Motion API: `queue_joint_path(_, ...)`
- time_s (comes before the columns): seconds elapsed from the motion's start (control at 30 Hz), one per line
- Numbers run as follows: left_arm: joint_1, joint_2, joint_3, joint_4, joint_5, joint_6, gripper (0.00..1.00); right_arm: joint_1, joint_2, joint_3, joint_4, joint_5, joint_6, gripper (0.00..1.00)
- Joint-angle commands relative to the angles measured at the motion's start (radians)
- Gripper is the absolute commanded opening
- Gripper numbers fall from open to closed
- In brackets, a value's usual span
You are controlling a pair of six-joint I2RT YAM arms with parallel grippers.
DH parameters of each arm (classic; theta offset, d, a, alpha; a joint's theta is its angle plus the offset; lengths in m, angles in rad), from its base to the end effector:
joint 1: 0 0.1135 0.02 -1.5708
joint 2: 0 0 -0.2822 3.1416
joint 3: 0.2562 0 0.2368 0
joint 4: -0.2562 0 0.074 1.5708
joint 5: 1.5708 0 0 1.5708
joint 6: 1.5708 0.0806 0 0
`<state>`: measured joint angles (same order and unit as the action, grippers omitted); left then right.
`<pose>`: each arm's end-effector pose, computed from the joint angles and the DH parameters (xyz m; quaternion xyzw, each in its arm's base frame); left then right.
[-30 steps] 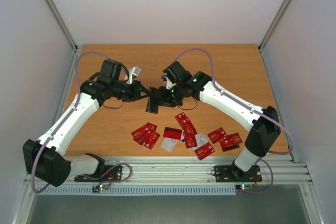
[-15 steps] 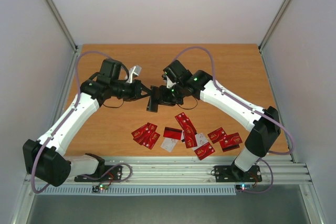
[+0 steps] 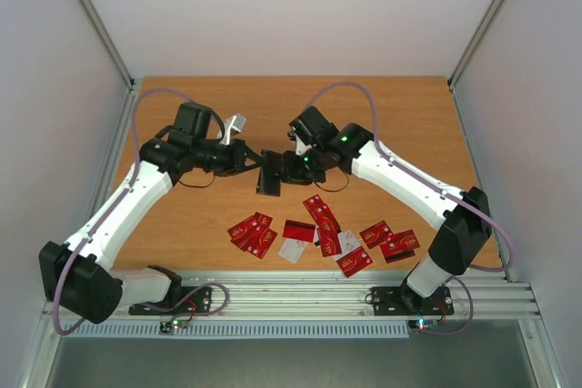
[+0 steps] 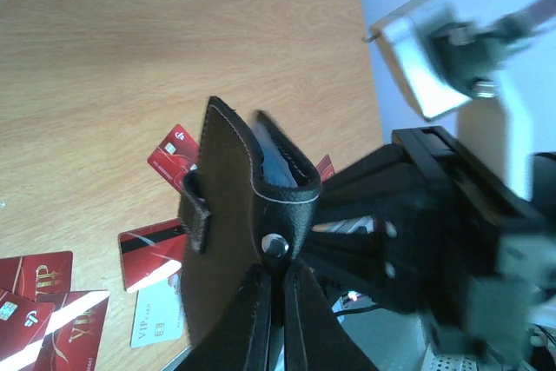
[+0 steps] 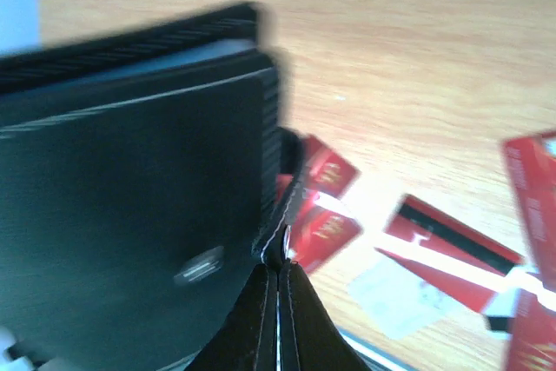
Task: Put the credit cards into the card holder
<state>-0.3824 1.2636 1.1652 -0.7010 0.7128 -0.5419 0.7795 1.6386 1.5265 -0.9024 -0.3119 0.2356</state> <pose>0.2240 -0.1469 0.3229 0.0617 0.8760 -0.4466 0.1714 0.2337 0.2658 0.3011 -0.2962 0.9035 0.2624 0.1645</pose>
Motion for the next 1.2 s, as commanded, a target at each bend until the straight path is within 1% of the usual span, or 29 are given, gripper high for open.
queue_joint_path(0.0,0.002,-0.024,0.047,0.034,0.034,0.008,0.00,-0.053,-0.036,-0.088,-0.086,0.082,-0.029,0.01)
queue_joint_path(0.2,0.002,-0.018,0.045,0.034,0.034,0.007,0.00,-0.060,-0.038,-0.104,-0.089,0.077,-0.045,0.01)
queue_joint_path(0.23,0.002,-0.016,0.046,0.034,0.034,0.005,0.00,-0.062,-0.040,-0.103,-0.100,0.076,-0.049,0.03)
queue_joint_path(0.27,0.002,-0.014,0.050,0.032,0.035,0.007,0.00,-0.068,-0.043,-0.103,-0.111,0.073,-0.057,0.08)
queue_joint_path(0.37,0.002,-0.012,0.058,0.024,0.033,0.015,0.00,-0.094,-0.080,-0.126,-0.129,0.069,-0.084,0.12)
queue_joint_path(0.4,0.002,-0.011,0.062,0.022,0.033,0.016,0.00,-0.109,-0.101,-0.141,-0.125,0.056,-0.095,0.17)
queue_joint_path(0.47,0.002,-0.007,0.066,0.019,0.034,0.021,0.00,-0.140,-0.142,-0.165,-0.114,0.016,-0.123,0.37)
queue_joint_path(0.5,0.002,-0.006,0.068,0.021,0.036,0.023,0.00,-0.159,-0.161,-0.174,-0.107,-0.012,-0.137,0.44)
queue_joint_path(0.53,0.002,-0.004,0.070,0.020,0.038,0.023,0.00,-0.175,-0.178,-0.183,-0.097,-0.050,-0.148,0.50)
queue_joint_path(0.57,0.002,-0.003,0.072,0.021,0.041,0.022,0.00,-0.201,-0.194,-0.193,-0.082,-0.096,-0.155,0.54)
queue_joint_path(0.67,0.002,0.003,0.077,0.027,0.055,0.025,0.00,-0.257,-0.244,-0.219,-0.011,-0.303,-0.158,0.63)
queue_joint_path(0.73,0.002,0.007,0.081,0.037,0.077,0.024,0.00,-0.274,-0.270,-0.232,0.075,-0.424,-0.137,0.69)
queue_joint_path(0.83,0.002,0.015,0.098,0.074,0.116,-0.007,0.00,-0.277,-0.290,-0.237,0.192,-0.553,-0.070,0.76)
queue_joint_path(0.9,0.002,0.018,0.113,0.106,0.141,-0.040,0.00,-0.276,-0.298,-0.237,0.273,-0.601,-0.013,0.82)
queue_joint_path(0.93,0.002,0.019,0.119,0.129,0.158,-0.074,0.00,-0.276,-0.302,-0.231,0.302,-0.608,0.011,0.86)
queue_joint_path(0.97,0.002,0.017,0.127,0.154,0.176,-0.096,0.00,-0.279,-0.304,-0.218,0.325,-0.611,0.032,0.94)
queue_joint_path(1.0,0.002,0.015,0.128,0.192,0.194,-0.129,0.00,-0.283,-0.302,-0.202,0.338,-0.613,0.044,0.98)
queue_joint_path(1.17,0.002,0.009,0.128,0.403,0.258,-0.336,0.00,-0.316,-0.281,-0.096,0.342,-0.626,0.068,0.98)
